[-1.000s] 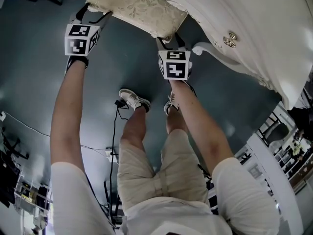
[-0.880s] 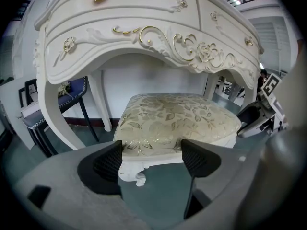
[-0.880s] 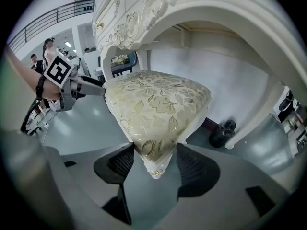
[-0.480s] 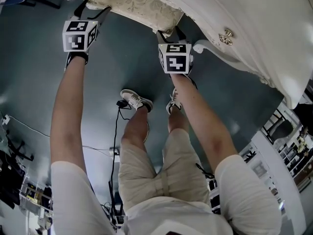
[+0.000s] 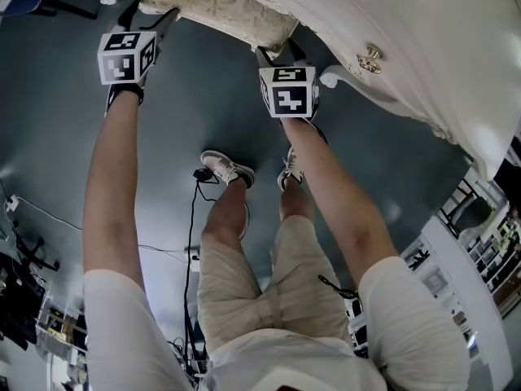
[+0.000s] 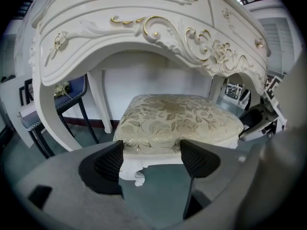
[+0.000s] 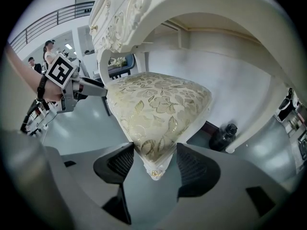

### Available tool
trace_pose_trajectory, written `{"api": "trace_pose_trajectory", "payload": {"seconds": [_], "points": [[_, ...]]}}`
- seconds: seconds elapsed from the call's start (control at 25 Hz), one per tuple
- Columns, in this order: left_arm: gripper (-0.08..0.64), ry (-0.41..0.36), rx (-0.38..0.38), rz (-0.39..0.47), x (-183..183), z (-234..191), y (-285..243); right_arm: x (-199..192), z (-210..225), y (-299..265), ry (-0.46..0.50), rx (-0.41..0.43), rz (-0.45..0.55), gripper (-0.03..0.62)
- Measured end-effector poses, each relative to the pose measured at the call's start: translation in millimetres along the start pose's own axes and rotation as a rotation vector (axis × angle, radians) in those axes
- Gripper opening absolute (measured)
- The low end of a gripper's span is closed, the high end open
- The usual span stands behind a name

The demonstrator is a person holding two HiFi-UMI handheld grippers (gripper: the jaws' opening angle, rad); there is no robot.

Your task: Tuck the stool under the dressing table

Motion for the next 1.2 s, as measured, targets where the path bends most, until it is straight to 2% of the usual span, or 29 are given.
{"api": "trace_pose_trajectory", "payload": {"seconds": [0.2,0.84,0.96,1.0,1.08,1.2], "points": [[0.359,0.021,0.001,0.014,2.4,-2.5,-5.3,6.2,2.6,-5.6,0.001,-0.010,0.004,0.282],[0.350,0.006,0.010,-0.003,13.8,-2.9,-13.7,14.2,10.4,-9.0,0.006,-0.008,0.039,0.278],[0.356,0.048,0.012,0.004,13.2,-3.7,-11.3,14.6,10.3,-7.0,0.017,-0.011,0.047,0.261],[0.384,0.072,0.018,0.016,13.2,-5.6,-8.7,16.1,9.6,-5.2,0.024,-0.010,0.053,0.250],[0.390,0.105,0.042,0.038,15.2,-7.6,-1.5,17.1,10.0,-0.8,0.029,-0.010,0.062,0.245],[0.375,0.073,0.084,0.034,20.0,-3.3,12.9,18.8,12.6,8.9,-0.005,-0.009,0.081,0.245]]}}
Point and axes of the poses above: the fingertips, and each gripper's own axes: y backward along the fingers, z to its right, x out of its top, the point moved 10 cm from there along y, backward along the fingers, and after that the axes turned 4 degrees about z, right-handed, at the moved point
